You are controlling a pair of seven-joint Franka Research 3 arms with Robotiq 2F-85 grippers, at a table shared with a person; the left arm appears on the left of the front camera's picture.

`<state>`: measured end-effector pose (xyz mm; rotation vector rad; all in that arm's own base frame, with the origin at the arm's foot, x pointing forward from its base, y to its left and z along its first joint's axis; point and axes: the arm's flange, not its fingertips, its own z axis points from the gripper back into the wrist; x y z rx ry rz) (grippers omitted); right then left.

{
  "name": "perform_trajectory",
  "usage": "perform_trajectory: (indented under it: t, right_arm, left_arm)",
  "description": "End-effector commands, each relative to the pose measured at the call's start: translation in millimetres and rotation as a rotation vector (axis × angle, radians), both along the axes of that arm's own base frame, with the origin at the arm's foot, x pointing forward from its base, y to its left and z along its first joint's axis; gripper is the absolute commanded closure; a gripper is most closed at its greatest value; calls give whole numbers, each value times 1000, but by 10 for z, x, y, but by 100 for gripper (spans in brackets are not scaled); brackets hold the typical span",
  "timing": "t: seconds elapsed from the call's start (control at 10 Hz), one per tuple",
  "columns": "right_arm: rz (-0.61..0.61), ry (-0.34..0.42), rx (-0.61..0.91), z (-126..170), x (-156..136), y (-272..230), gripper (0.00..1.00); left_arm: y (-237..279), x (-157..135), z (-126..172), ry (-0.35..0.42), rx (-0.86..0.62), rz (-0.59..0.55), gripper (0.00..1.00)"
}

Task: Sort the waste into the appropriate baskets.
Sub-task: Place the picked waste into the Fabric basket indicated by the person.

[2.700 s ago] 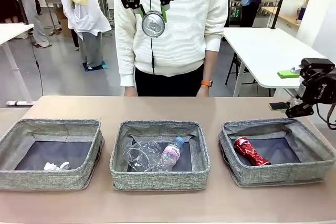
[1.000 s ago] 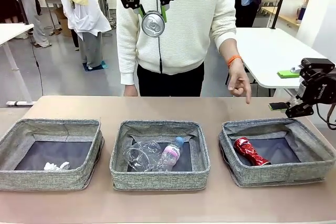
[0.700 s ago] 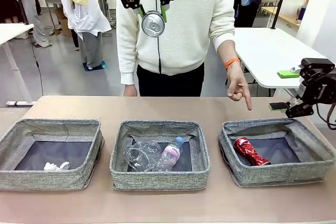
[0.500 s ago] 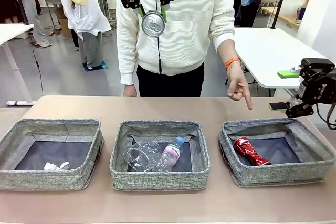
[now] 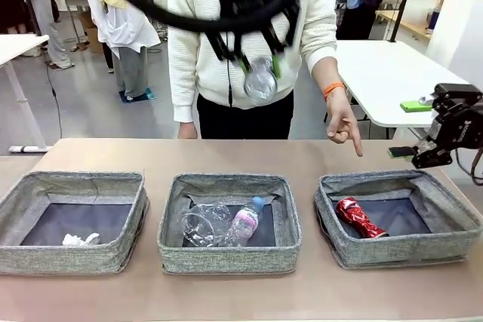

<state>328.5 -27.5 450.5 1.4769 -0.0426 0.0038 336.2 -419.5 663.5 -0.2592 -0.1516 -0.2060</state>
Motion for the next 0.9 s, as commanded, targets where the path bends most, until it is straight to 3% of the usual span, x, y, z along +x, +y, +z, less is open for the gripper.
perform_trajectory:
  t: [0.0, 0.1, 0.3, 0.4, 0.8]
  right_arm:
    - [-137, -127, -143, 389, -317, -904, 0]
    - [-223, -146, -178, 428, -491, -1433, 0]
    - [-545, -182, -89, 337, -834, -2189, 0]
    - [-282, -117, -146, 472, -639, -1508, 0]
    - [-282, -117, -146, 472, -639, -1508, 0]
  left_arm:
    - [-54, -242, -556, -26, -66, -63, 57]
    - [-310, -166, -743, -46, -88, -67, 57]
    - [-905, 108, -1011, -92, -173, -113, 57]
    - [-1200, 140, -1089, -94, -213, -124, 57]
    - [-2128, 64, -1380, -105, -176, -189, 57]
